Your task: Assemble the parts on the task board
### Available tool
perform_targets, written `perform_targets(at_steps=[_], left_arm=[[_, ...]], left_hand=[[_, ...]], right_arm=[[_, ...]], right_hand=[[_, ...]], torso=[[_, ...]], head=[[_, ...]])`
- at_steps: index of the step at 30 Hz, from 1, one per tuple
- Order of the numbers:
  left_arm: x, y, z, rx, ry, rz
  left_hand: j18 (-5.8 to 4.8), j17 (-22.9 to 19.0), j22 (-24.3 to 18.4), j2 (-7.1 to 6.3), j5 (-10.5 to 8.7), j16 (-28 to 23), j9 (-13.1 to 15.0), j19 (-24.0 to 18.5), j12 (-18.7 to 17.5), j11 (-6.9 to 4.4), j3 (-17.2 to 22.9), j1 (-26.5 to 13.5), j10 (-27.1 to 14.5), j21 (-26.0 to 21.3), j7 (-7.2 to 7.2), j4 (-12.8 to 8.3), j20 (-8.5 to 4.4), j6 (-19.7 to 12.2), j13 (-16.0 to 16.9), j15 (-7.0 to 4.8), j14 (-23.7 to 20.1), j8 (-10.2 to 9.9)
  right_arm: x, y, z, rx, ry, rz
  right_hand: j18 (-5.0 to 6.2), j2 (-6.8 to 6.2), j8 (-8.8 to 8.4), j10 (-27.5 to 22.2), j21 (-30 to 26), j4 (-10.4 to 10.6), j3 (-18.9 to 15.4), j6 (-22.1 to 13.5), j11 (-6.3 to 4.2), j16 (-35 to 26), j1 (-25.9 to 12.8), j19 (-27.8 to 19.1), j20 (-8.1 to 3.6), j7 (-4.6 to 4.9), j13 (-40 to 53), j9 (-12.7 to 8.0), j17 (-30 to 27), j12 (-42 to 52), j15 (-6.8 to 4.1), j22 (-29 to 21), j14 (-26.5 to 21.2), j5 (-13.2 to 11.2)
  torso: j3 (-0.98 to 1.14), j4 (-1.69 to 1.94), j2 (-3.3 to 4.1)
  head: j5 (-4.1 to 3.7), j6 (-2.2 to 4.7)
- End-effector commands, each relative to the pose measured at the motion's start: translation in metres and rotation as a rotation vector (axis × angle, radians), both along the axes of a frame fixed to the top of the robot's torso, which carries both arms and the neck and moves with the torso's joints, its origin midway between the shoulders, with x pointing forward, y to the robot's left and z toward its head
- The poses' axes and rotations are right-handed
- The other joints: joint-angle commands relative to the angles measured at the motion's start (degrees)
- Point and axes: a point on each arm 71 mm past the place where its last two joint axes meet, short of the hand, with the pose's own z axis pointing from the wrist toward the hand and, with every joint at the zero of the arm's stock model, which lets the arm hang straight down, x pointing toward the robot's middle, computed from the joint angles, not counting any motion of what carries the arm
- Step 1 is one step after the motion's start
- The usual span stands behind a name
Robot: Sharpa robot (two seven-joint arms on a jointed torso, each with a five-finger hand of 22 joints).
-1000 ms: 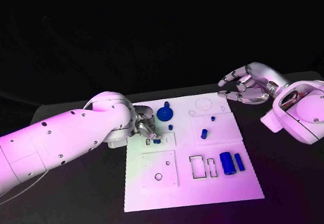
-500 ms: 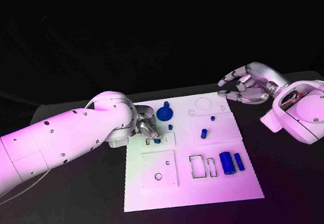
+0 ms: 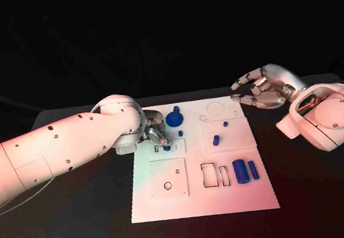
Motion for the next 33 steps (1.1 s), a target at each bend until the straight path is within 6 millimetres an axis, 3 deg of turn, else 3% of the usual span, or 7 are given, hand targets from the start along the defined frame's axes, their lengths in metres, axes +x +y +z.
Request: perform_targets(at_steps=[1, 12, 33], left_arm=[[-0.0038, -0.0044, -0.0038, -0.002, 0.042, -0.023], [-0.0025, -0.0047, -0.004, -0.013, 0.044, -0.013], [0.0001, -0.0033, -0.0044, -0.018, 0.036, 0.0]], left_hand=[[-0.91, 15.09, 0.16, 0.48, 0.16, 0.37, 0.16, 0.14, 0.56, -0.21, 10.3, -0.73, 0.56, 0.3, -0.5, -9.82, -0.26, 0.56, 0.25, -0.46, 5.95, 0.09], [-0.94, 15.09, 0.34, 0.87, -0.74, 0.37, 0.93, 0.2, 0.68, -0.84, 5.36, -4.42, 0.99, 0.29, -1.41, -7.14, -0.65, 1.5, 0.24, -0.98, 5.95, -0.53], [-0.95, 15.09, 0.41, 1.58, -1.17, 0.37, 1.29, 0.27, 0.89, -0.92, -2.65, -8.41, 0.84, 0.17, -1.52, -1.55, -0.82, 2.99, 0.6, -1.08, 5.95, -2.05]], right_arm=[[-0.0009, 0.0014, -0.0004, -0.004, -0.001, 0.015], [-0.0016, 0.0013, -0.0007, -0.003, 0.0, 0.017], [-0.0028, 0.0011, -0.0011, -0.002, -0.001, 0.021]], right_hand=[[-0.39, 0.1, 0.29, 0.06, 0.26, 0.11, 0.36, 0.4, -0.28, -0.17, -0.49, 5.99, -0.47, 0.13, 5.67, 0.07, 14.37, -0.04, -0.46, 15.08, 5.87, 0.38], [-0.39, 0.01, 0.36, -0.08, 0.26, 0.16, 0.51, 0.36, -0.3, -0.27, -0.55, 5.99, -0.51, 0.12, 5.51, 0.04, 14.17, -0.22, -0.49, 15.08, 5.81, 0.4], [-0.39, -0.06, 0.4, -0.22, 0.26, 0.31, 0.5, 0.35, -0.29, -0.41, -0.76, 5.99, -0.52, 0.11, 5.37, 0.03, 13.9, -0.39, -0.5, 15.08, 5.74, 0.38]], torso=[[-0.01, -0.02, -0.04], [-0.01, 0.02, -0.02], [-0.01, -0.02, -0.03]], head=[[0.0, -0.09], [-0.16, 0.02], [-0.36, -0.01]])
